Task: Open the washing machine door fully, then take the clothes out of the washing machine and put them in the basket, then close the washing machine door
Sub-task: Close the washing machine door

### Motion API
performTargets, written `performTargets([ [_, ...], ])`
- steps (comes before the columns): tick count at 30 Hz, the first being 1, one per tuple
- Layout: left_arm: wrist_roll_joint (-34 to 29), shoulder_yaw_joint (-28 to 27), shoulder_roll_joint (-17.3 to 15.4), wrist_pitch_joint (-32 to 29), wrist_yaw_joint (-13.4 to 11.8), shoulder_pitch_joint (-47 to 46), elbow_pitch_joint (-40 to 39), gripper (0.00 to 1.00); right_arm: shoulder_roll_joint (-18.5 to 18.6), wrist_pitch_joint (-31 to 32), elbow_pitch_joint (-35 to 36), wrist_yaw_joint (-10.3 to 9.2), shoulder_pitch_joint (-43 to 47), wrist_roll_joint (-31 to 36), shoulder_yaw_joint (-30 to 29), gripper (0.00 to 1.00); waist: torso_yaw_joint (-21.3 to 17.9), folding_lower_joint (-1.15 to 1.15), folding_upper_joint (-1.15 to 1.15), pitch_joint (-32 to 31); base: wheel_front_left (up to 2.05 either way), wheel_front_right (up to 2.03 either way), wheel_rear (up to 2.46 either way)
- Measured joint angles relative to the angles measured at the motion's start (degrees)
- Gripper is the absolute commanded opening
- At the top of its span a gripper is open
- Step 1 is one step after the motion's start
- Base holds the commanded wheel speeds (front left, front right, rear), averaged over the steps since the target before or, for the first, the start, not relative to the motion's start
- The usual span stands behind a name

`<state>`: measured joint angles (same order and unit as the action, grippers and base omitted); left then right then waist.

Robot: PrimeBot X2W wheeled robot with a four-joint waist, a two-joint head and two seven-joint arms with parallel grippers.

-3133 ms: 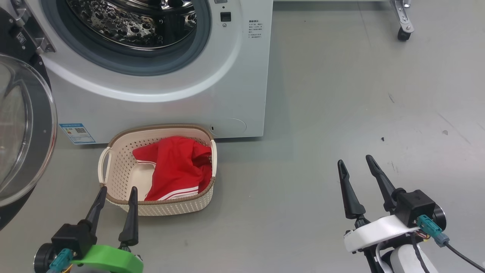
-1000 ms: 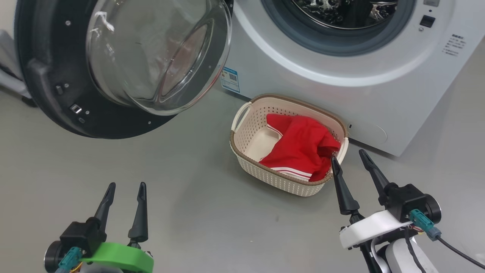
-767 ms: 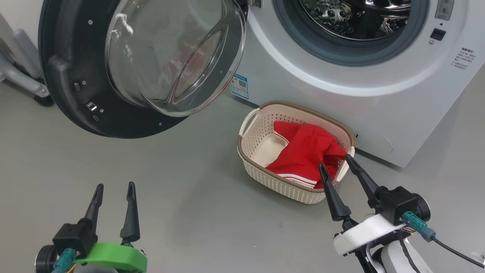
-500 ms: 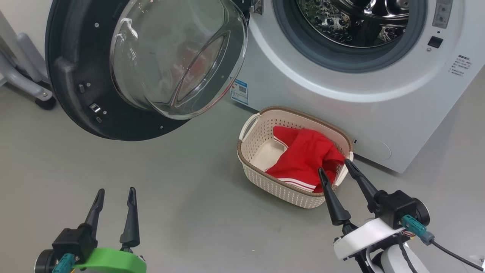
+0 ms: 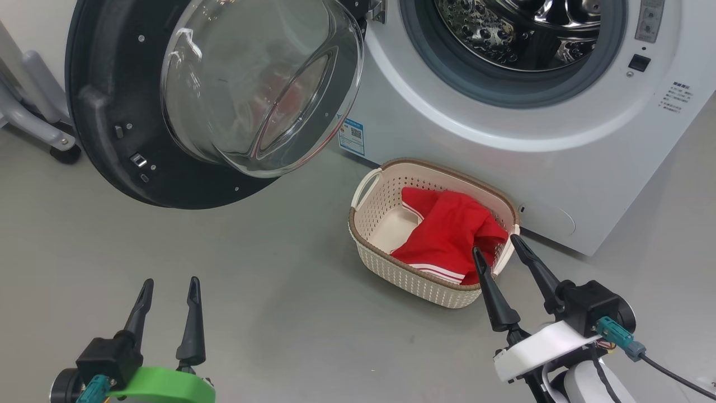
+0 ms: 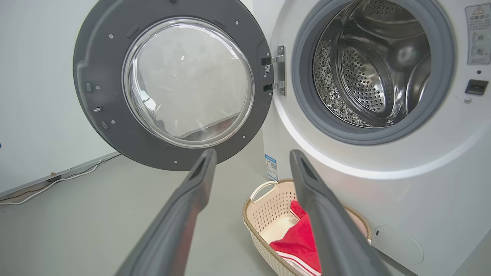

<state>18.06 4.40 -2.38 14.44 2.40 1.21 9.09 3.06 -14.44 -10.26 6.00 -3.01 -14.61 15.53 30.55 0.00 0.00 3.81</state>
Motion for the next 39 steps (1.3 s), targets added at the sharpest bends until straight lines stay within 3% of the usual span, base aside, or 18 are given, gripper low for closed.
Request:
performTargets([
  [17,0.0,-0.5,0.0,0.0,0.2,0.0,-0.3,1.00,-0.2,0.0,0.7,0.00,0.0,-3.2,-0.8,1.00,-0.2,0.00,0.00,0.7,0.00,0.00,0.00],
  [18,0.0,-0.5,0.0,0.0,0.2,0.0,-0.3,0.82,-0.2,0.0,0.7,-0.01,0.0,-3.2,-0.8,1.00,-0.2,0.00,0.00,0.7,0.00,0.00,0.00],
  [19,0.0,-0.5,0.0,0.0,0.2,0.0,-0.3,0.82,-0.2,0.0,0.7,-0.01,0.0,-3.2,-0.8,1.00,-0.2,0.00,0.00,0.7,0.00,0.00,0.00],
  [20,0.0,-0.5,0.0,0.0,0.2,0.0,-0.3,0.35,-0.2,0.0,0.7,0.00,0.0,-3.2,-0.7,1.00,-0.2,0.00,0.00,0.8,0.00,0.00,0.00],
  [21,0.0,-0.6,0.0,0.0,0.2,0.0,-0.3,0.00,-0.2,0.0,0.7,-0.01,0.0,-3.2,-0.6,1.00,-0.2,0.00,0.00,0.8,0.00,0.00,0.00],
  [33,-0.2,-3.8,-0.2,0.0,0.2,0.0,-2.0,0.00,-0.2,0.0,1.5,-0.02,0.0,-3.3,0.1,1.00,-1.0,0.00,0.00,2.2,0.00,0.00,0.00],
  [39,-1.1,-7.2,-2.6,0.0,0.2,-1.0,-5.9,0.00,-0.2,0.0,1.6,-0.03,-0.1,-2.3,0.7,1.00,-1.6,0.00,0.00,4.2,0.00,0.00,0.00],
])
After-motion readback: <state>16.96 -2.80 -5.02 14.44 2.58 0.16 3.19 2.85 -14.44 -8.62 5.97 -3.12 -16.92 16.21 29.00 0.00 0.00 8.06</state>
